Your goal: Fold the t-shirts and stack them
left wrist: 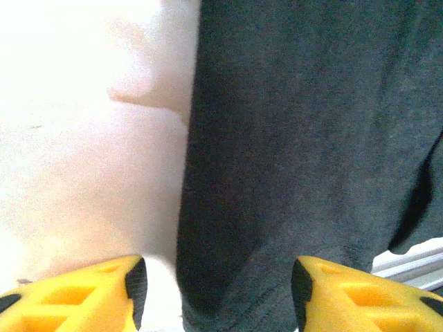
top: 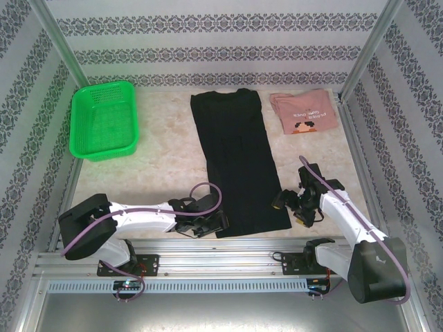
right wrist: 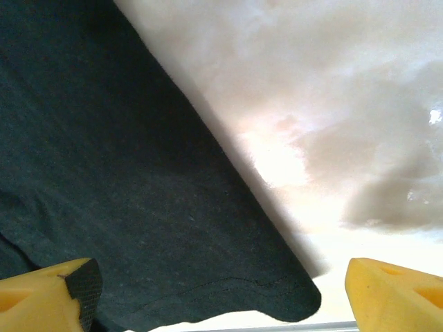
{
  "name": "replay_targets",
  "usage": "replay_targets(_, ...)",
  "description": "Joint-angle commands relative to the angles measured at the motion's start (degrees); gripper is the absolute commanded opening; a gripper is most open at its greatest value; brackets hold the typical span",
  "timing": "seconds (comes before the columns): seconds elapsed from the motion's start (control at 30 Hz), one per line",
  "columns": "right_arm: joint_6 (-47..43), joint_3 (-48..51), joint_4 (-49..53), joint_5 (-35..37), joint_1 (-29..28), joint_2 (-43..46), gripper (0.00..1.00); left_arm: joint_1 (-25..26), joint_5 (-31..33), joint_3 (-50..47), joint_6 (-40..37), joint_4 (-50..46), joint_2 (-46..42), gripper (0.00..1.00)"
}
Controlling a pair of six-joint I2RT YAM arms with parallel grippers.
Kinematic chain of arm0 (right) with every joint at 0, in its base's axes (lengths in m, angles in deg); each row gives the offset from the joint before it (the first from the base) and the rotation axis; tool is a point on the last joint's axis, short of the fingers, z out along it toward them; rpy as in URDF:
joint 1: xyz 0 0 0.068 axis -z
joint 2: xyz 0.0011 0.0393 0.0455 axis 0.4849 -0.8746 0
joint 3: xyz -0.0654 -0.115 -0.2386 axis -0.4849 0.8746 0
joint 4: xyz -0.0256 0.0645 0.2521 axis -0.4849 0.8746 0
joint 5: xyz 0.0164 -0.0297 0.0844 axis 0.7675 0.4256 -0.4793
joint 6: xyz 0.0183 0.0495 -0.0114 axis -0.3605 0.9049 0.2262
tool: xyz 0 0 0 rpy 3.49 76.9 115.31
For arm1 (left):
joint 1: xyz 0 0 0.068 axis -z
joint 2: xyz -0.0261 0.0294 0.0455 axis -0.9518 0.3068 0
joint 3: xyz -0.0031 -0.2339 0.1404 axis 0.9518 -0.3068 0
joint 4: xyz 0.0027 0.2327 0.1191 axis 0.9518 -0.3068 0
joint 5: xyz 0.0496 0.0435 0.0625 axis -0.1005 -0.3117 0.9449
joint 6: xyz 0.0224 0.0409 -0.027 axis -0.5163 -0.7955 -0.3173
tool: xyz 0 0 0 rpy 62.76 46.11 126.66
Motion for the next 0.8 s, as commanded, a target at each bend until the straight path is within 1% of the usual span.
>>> replay_targets(0.0, 2.0, 1.2, -0.2, 1.4, -0.5, 0.4, 0.9, 1.4, 1.2, -0.4, 2.8, 11.8, 3.7, 0.48)
replay_targets(0.03, 2.4, 1.8, -0.8, 1.1, -0.7, 0.4, 0.89, 1.4, 1.5, -0.3, 2.9, 12.6, 4.0, 0.43)
replay_targets(0.07, 2.8, 2.3, -0.9, 1.0, -1.2, 0.4, 0.88, 1.4, 1.8, -0.1, 3.0, 13.4, 4.3, 0.4)
replay_targets(0.23, 4.0, 2.4, 0.5, 1.2, -2.8, 1.9, 0.85, 1.3, 2.0, 1.6, 2.2, 13.7, 4.6, 0.34)
replay_targets(0.4, 5.1, 1.9, 1.9, 2.6, -4.9, 2.0, 0.83, 1.3, 1.2, 3.4, 1.9, 14.4, 5.7, 0.33)
replay_targets(0.57, 6.5, 1.2, 2.5, 3.1, -7.0, 1.0, 0.79, 1.3, 0.4, 7.2, 0.7, 12.8, 7.5, 0.3)
replay_targets(0.67, 6.9, 0.7, 2.7, 3.9, -8.3, 0.2, 0.78, 1.3, 0.4, 7.9, 0.6, 12.8, 8.1, 0.26)
replay_targets(0.73, 6.9, 0.3, 3.0, 4.7, -8.7, -0.3, 0.76, 1.3, 0.4, 7.6, 0.9, 13.7, 8.2, 0.21)
replay_targets(0.77, 7.0, 0.3, 2.8, 4.7, -8.8, -0.5, 0.74, 1.3, 0.3, 7.5, 1.2, 14.1, 8.2, 0.18)
